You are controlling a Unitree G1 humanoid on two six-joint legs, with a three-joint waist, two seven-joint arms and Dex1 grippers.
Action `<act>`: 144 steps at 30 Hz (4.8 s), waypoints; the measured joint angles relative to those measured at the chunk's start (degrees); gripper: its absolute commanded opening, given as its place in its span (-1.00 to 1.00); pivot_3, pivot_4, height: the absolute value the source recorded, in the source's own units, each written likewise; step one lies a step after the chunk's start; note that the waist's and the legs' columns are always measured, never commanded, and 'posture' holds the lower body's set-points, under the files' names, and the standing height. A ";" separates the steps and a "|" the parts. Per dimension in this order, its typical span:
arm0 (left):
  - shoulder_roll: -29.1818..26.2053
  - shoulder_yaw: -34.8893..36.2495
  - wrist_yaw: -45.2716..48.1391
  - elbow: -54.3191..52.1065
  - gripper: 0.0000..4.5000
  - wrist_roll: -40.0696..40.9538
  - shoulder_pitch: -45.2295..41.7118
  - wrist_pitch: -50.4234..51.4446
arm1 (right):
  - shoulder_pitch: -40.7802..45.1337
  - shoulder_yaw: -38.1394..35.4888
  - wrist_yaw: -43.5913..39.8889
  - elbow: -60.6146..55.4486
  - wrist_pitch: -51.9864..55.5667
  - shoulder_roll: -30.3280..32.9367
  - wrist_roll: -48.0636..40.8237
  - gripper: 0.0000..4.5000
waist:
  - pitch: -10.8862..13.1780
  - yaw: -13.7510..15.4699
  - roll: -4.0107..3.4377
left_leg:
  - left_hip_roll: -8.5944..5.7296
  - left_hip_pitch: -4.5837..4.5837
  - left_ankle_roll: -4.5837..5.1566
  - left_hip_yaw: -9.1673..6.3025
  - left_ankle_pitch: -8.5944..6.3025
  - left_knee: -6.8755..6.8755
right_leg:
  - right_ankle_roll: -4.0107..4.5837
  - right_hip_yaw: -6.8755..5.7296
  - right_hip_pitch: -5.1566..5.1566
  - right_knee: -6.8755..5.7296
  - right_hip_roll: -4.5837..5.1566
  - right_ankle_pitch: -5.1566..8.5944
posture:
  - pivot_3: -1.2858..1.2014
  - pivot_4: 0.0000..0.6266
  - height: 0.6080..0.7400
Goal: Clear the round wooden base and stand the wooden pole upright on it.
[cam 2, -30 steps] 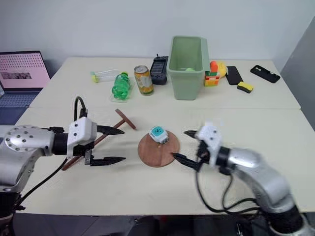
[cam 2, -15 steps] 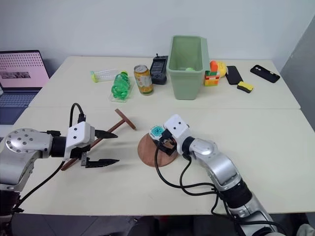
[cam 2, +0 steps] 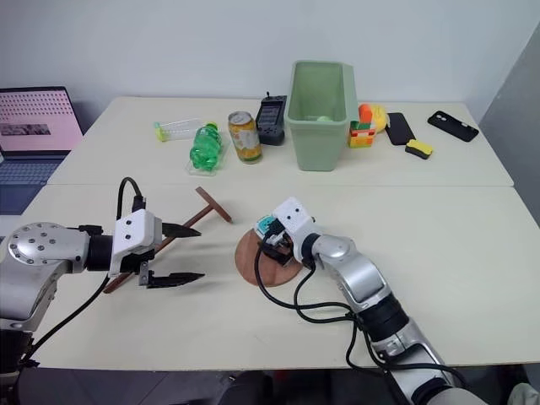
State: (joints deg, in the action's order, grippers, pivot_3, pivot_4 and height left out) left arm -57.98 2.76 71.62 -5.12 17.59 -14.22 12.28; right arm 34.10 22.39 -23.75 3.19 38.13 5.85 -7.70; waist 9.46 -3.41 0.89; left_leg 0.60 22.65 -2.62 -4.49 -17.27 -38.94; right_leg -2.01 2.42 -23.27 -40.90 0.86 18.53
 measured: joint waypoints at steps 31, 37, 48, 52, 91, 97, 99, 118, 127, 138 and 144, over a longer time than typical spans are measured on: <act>30.60 -16.58 -12.46 -1.74 1.00 2.94 -20.27 10.45 | -25.70 -38.93 5.37 -12.81 -6.57 16.59 -1.07 0.26 | -0.11 1.72 0.01 | -0.25 0.07 0.02 0.34 0.01 -0.09 | -0.01 0.15 0.09 0.00 0.18 -0.01 | 0.03 -0.52 1.00; 36.84 -21.24 -12.01 6.90 1.00 -1.97 -24.83 4.91 | -26.61 -45.71 9.52 -10.69 -6.56 14.77 -3.39 0.26 | -0.16 0.07 -0.09 | -0.21 -0.17 0.02 0.41 0.01 0.01 | 0.00 0.28 0.09 -0.10 0.06 0.00 | 0.03 -0.52 1.00; 39.32 -22.57 -10.86 9.88 1.00 -4.11 -25.77 2.41 | -27.94 -46.99 13.89 -12.99 -6.36 13.56 -5.94 0.97 | -0.26 0.75 -0.25 | -0.11 -0.07 0.01 0.34 0.01 -0.01 | -0.01 0.28 0.10 -0.06 0.03 0.00 | 0.03 -0.52 1.00; 38.96 -21.68 -11.46 9.07 1.00 -4.06 -24.75 3.46 | -30.87 -47.53 14.36 -16.85 -7.40 14.84 -4.96 0.97 | -0.26 1.34 -0.26 | -0.14 -0.07 0.01 0.32 0.01 -0.03 | -0.01 0.30 0.10 -0.05 0.06 0.00 | 0.03 -0.52 1.00; 8.36 -24.81 0.75 34.94 1.00 -20.90 -38.81 17.10 | -27.12 -15.90 -19.84 -43.74 1.43 32.32 -28.71 0.97 | -0.09 1.12 0.04 | -0.39 0.13 0.02 -0.16 0.01 -0.10 | 0.02 -0.13 0.05 0.05 -0.06 0.02 | 0.03 -0.52 1.00; 10.82 -25.16 0.96 41.11 1.00 -24.42 -41.34 14.64 | -27.42 -15.49 -19.01 -44.72 1.43 32.21 -28.57 0.97 | -0.09 1.07 0.04 | -0.38 0.12 0.02 -0.17 0.01 -0.10 | 0.02 -0.12 0.05 0.04 -0.03 0.02 | 0.03 -0.52 1.00; 10.83 -25.16 1.56 41.71 1.00 -25.20 -41.33 14.63 | -27.53 -15.49 -18.71 -44.80 1.47 32.22 -28.60 0.97 | -0.09 1.07 0.04 | -0.36 0.13 0.02 -0.19 0.01 -0.10 | 0.02 -0.14 0.05 0.05 -0.03 0.02 | 0.03 -0.52 1.00; 12.01 -24.13 -1.04 37.31 -0.79 -25.53 -37.48 21.12 | -24.35 -15.39 -20.11 -44.42 1.63 32.95 -29.39 1.00 | -0.10 1.11 0.05 | -0.10 0.13 0.01 -0.17 0.02 -0.13 | 0.01 -0.12 0.06 0.04 0.05 0.02 | 0.03 -0.52 1.00; 11.86 -22.49 -2.15 37.10 -0.88 -25.01 -36.97 21.12 | -24.34 -15.39 -20.22 -44.42 1.62 33.26 -29.39 1.00 | -0.10 1.10 0.05 | -0.11 0.13 0.01 -0.17 0.02 -0.13 | 0.02 -0.13 0.06 0.03 0.05 0.02 | 0.03 -0.52 1.00; 16.51 -0.82 -3.97 26.09 -0.88 -6.82 -37.20 20.96 | -24.58 -20.62 -19.69 -45.18 3.84 36.83 -32.08 1.00 | -0.11 1.96 0.12 | -0.13 0.28 -0.01 -0.27 0.02 -0.36 | 0.01 -0.21 0.09 0.06 0.31 0.02 | 0.03 -0.52 1.00; 28.94 5.68 -11.22 6.72 -0.88 6.97 -33.17 24.76 | -29.59 -24.07 -18.60 -47.90 3.70 39.17 -32.18 1.00 | -0.12 1.74 0.12 | -0.11 0.25 0.02 -0.18 0.01 -0.58 | 0.01 -0.07 0.14 -0.07 0.30 0.01 | 0.03 -0.52 1.00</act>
State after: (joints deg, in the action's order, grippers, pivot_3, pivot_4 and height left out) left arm -29.04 8.43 60.40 1.60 24.56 -47.39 37.05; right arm 4.51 -1.68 -42.36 -44.71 41.84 45.02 -39.88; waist 9.33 -1.67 1.01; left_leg 0.49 22.91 -2.61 -4.67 -17.27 -39.53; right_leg -2.01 2.35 -23.12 -40.98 1.16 18.54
